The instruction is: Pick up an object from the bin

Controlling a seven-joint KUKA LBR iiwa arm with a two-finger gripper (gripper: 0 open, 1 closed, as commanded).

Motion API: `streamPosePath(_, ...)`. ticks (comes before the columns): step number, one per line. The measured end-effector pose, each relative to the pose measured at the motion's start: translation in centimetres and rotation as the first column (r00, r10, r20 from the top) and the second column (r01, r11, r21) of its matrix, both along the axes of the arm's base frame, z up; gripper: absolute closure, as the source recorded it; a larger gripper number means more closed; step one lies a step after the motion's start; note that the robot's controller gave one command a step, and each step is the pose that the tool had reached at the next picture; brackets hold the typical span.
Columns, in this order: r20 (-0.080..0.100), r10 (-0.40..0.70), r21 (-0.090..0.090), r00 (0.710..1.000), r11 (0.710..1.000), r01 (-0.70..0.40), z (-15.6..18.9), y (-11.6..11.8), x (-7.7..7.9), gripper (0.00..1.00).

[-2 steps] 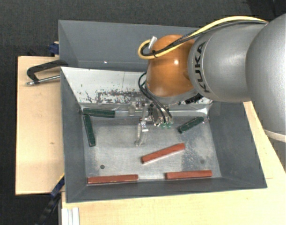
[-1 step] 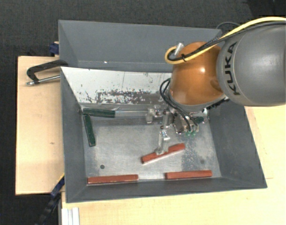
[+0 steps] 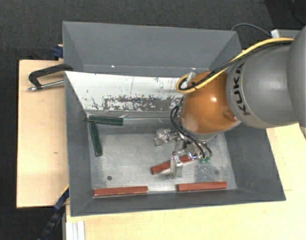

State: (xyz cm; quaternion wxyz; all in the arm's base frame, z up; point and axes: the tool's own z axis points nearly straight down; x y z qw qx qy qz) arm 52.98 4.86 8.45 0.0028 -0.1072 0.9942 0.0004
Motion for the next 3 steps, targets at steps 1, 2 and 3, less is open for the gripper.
streamPosePath(1,-0.007,0.108,0.000,0.994,0.994,-0.108,-1.42,-5.37,-1.21,1.00)
streamPosePath(2,-0.007,0.108,0.000,0.994,0.994,-0.108,-1.42,-5.37,-1.21,1.00)
streamPosePath(3,-0.008,0.109,0.000,0.994,0.994,-0.109,-1.05,-5.36,-1.29,1.00)
